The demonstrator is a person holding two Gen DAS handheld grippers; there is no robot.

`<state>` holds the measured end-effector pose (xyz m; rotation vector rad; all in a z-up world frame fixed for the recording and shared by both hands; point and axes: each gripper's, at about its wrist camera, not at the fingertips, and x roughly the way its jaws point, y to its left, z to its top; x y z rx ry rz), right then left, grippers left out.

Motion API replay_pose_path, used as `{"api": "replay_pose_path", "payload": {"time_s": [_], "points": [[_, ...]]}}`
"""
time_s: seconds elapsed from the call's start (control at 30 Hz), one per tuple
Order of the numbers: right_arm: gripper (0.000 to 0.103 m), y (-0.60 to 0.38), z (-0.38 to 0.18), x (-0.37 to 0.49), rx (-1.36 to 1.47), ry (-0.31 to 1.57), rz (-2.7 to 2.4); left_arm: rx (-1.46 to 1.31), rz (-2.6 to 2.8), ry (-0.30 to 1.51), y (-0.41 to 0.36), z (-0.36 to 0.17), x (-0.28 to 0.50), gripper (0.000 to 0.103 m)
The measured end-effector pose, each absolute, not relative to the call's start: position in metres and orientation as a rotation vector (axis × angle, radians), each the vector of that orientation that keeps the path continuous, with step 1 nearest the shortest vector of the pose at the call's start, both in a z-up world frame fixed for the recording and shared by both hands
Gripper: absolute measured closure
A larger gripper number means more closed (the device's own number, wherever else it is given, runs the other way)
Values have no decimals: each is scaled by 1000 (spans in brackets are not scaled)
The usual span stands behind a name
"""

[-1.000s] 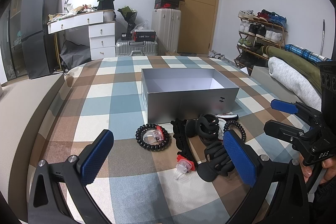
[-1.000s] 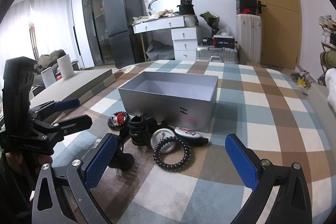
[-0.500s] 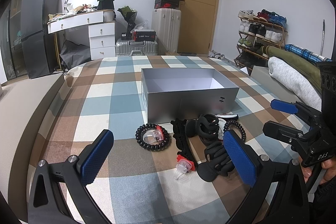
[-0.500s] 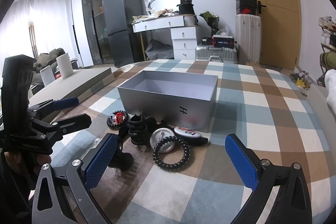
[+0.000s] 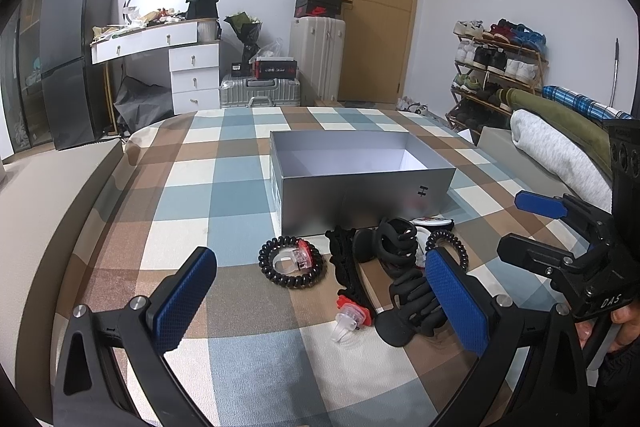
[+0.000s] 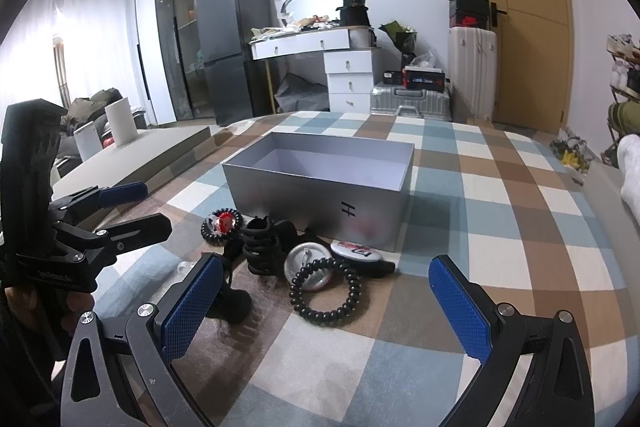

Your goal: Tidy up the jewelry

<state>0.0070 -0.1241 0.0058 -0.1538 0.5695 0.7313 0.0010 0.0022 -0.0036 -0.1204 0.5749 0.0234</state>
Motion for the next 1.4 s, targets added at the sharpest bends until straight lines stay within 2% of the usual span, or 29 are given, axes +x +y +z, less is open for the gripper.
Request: {"api": "replay_pose_path", "payload": {"time_s": [0.3, 0.57, 0.6, 0.7, 0.87, 0.93, 1.03, 1.2, 1.27, 1.33, 1.4], "points": [[0, -126, 3, 16, -128, 609, 722, -87, 6, 606, -5, -5, 5, 1], [1, -126, -10, 38, -118, 749, 674, -119, -35, 682, -8, -11, 9, 1], [5, -124, -11, 42, -115, 770, 676, -122, -41, 686, -8, -11, 9, 1], [28, -119, -15, 49, -122, 814, 674, -131, -52, 696, -9, -11, 8, 1], [43, -110, -22, 56, -138, 876, 672, -121, -56, 698, -10, -11, 6, 1], [55, -108, -25, 55, -155, 884, 673, -121, -58, 699, -10, -11, 6, 1], [68, -107, -29, 54, -168, 889, 664, -123, -65, 705, -11, -11, 7, 1], [72, -108, -33, 56, -160, 914, 657, -117, -70, 714, -12, -13, 8, 1], [77, -107, -33, 56, -162, 914, 656, -125, -78, 719, -12, -13, 9, 1], [93, -107, -33, 56, -166, 916, 661, -133, -82, 722, -12, -13, 9, 1], [94, -108, -34, 55, -165, 912, 668, -136, -86, 727, -13, -13, 9, 1]]}}
